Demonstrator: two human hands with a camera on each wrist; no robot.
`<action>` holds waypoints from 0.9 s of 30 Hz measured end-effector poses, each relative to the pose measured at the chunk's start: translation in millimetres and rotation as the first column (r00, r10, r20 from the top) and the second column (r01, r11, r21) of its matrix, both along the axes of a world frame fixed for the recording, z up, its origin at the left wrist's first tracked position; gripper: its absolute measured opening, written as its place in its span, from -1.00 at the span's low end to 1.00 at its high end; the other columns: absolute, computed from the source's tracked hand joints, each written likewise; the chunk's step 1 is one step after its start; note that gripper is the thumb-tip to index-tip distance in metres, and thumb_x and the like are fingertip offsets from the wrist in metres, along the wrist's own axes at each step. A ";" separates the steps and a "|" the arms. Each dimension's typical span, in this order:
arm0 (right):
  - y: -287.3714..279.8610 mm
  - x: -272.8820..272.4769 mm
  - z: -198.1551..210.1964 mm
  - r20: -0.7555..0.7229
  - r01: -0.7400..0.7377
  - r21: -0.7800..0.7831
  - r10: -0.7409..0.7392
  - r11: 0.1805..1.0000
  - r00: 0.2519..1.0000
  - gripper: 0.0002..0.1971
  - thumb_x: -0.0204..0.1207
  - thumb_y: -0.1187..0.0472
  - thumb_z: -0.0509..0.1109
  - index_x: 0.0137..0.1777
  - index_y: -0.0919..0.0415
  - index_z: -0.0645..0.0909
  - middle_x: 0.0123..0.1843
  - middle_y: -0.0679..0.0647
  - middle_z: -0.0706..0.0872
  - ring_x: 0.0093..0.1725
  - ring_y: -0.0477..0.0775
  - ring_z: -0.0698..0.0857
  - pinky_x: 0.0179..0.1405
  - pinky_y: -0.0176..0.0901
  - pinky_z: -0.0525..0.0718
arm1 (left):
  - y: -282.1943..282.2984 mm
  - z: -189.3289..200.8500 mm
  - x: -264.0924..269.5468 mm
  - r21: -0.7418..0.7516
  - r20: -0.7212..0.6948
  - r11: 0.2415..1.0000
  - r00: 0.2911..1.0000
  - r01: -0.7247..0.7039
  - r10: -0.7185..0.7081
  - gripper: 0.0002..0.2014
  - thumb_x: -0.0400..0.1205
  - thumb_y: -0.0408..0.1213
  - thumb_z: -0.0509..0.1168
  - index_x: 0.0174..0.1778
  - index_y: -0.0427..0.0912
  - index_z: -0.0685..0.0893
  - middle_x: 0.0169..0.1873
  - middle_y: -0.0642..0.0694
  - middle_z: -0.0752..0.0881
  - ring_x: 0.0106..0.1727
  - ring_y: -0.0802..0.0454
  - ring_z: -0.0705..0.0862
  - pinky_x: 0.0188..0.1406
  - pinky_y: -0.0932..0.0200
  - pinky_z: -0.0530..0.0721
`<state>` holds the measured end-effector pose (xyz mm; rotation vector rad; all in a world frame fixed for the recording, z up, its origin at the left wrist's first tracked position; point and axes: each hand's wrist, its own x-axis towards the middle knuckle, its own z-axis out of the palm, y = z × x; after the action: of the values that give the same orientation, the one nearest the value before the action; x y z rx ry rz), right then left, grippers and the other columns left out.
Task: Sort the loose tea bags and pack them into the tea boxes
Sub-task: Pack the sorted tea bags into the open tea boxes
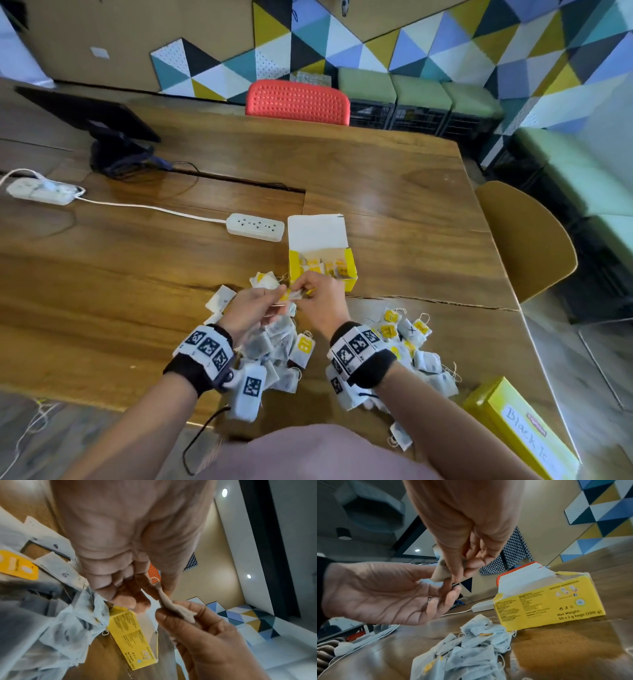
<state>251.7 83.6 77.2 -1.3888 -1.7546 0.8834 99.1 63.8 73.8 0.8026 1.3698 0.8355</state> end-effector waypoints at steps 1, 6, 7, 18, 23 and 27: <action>-0.7 -2.6 -1.1 -0.002 -0.003 -0.008 0.003 1.000 1.000 -0.89 0.32 0.50 0.51 -0.22 0.33 0.72 -0.26 0.08 0.78 -0.31 -0.41 0.62 -0.30 -0.58 0.52 | 3.3 -0.2 -4.4 -0.016 0.010 1.000 1.000 0.006 -0.006 -0.70 0.59 -0.08 0.40 -0.24 -0.29 0.61 -0.24 -0.28 0.64 -0.26 -0.04 0.62 -0.37 0.22 0.45; 0.8 -8.1 -6.9 0.179 -0.041 -0.192 0.076 0.981 0.981 -0.70 0.31 0.41 0.57 0.06 0.24 0.73 -0.22 -0.18 0.66 -0.26 -0.19 0.62 -0.31 -0.59 0.49 | 18.3 2.5 -32.1 -0.059 0.066 0.997 0.996 -0.053 0.057 -0.85 0.62 -0.31 0.38 -0.19 -0.33 0.64 -0.17 -0.32 0.70 -0.17 -0.10 0.66 -0.29 0.24 0.72; 0.5 -8.8 -10.9 0.251 -0.061 -0.231 0.120 0.971 0.960 -0.67 0.33 0.38 0.56 0.11 0.23 0.72 -0.12 -0.10 0.70 -0.18 -0.09 0.63 -0.25 -0.55 0.50 | 20.4 5.3 -38.4 -0.062 0.046 0.996 0.996 -0.070 0.073 -0.86 0.63 -0.32 0.36 -0.17 -0.33 0.62 -0.21 -0.30 0.69 -0.22 -0.07 0.67 -0.40 0.29 0.69; -17.5 -35.6 -51.2 0.447 -0.136 -0.372 0.306 0.918 0.841 -0.58 0.31 0.45 0.50 0.19 0.20 0.73 0.21 0.12 0.58 0.18 0.16 0.62 0.20 0.02 0.64 | 36.9 -12.5 -73.4 -0.285 0.357 0.958 0.927 -0.008 0.114 -0.84 0.72 -0.37 0.07 -0.16 -0.32 0.45 -0.38 -0.23 0.56 -0.34 -0.05 0.55 -0.45 0.16 0.74; -14.0 -25.3 -49.8 0.409 0.120 -0.369 0.045 0.922 0.911 -0.68 0.44 0.42 0.34 0.15 0.20 0.75 0.02 0.09 0.78 0.04 0.11 0.70 0.02 -0.23 0.57 | 43.0 -27.6 -68.7 -0.259 0.184 0.955 0.978 0.146 -0.100 -0.79 0.75 -0.43 0.00 0.01 -0.39 0.53 -0.27 -0.30 0.66 -0.26 -0.09 0.67 -0.37 0.11 0.70; -18.7 -19.2 -49.0 0.064 0.187 -0.445 -0.177 0.876 0.982 -0.92 0.57 0.23 0.40 -0.15 0.11 0.68 -0.31 0.02 0.80 -0.33 0.00 0.78 -0.34 -0.21 0.65 | 46.5 -36.7 -65.1 -0.221 0.158 0.949 0.968 0.226 -0.193 -0.75 0.76 -0.40 0.03 0.16 -0.42 0.58 -0.07 -0.31 0.72 -0.09 -0.11 0.72 -0.28 0.12 0.67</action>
<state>232.4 64.9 28.2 -1.8318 -1.4525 1.2238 34.0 110.3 37.2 0.6780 1.2127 0.5368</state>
